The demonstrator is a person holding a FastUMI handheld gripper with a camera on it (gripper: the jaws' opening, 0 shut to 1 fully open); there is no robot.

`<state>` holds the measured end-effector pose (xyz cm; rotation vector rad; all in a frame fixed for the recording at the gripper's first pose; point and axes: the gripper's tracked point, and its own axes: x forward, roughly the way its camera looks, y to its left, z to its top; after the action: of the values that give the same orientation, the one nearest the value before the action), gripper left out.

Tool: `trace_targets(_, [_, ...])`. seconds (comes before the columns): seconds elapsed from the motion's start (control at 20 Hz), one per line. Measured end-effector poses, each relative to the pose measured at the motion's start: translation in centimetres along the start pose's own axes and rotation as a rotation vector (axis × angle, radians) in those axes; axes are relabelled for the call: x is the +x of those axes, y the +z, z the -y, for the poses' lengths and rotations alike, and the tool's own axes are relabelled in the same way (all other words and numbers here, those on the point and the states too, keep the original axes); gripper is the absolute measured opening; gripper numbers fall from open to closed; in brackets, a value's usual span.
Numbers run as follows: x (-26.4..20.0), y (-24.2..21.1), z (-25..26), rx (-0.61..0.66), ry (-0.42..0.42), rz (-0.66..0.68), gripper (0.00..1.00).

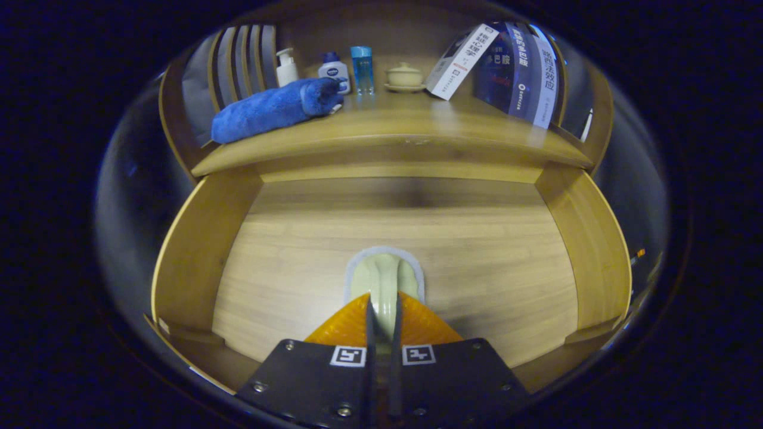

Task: Pull open the drawer, take out the items inside it, and place them on the countertop above the cabinet.

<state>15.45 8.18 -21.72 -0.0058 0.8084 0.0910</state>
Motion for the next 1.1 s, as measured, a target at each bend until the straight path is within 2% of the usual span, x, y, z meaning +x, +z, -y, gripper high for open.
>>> trace_targets(0.6, [-13.9, 13.4, -0.1, 0.066, 0.075, 0.467, 0.08])
trace_targets(0.75, [-16.7, 17.4, 1.0, 0.08, 0.051, 0.577, 0.08])
trace_targets(0.95, [-19.2, 22.1, 1.5, 0.114, 0.065, 0.72, 0.08])
trace_targets(1.1, [-18.6, 24.1, 1.8, 0.139, 0.049, 0.713, 0.09])
